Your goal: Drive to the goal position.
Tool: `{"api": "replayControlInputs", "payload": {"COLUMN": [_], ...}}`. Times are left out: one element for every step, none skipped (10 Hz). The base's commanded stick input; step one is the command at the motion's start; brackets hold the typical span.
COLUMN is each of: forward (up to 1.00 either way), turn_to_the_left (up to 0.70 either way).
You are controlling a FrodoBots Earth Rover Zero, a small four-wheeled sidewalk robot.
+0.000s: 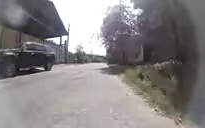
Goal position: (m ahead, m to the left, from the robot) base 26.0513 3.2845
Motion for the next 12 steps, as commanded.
{"api": "replayControlInputs", "payload": {"forward": [1.0, 1.0, 1.0, 1.0, 1.0, 1.0, 1.0, 1.0, 1.0, 1.0, 1.0, 1.0], "turn_to_the_left": [0.0, 0.0, 0.0, 0.0, 0.0, 0.0, 0.0, -0.4, -0.4, -0.26, 0.0, 0.0]}}
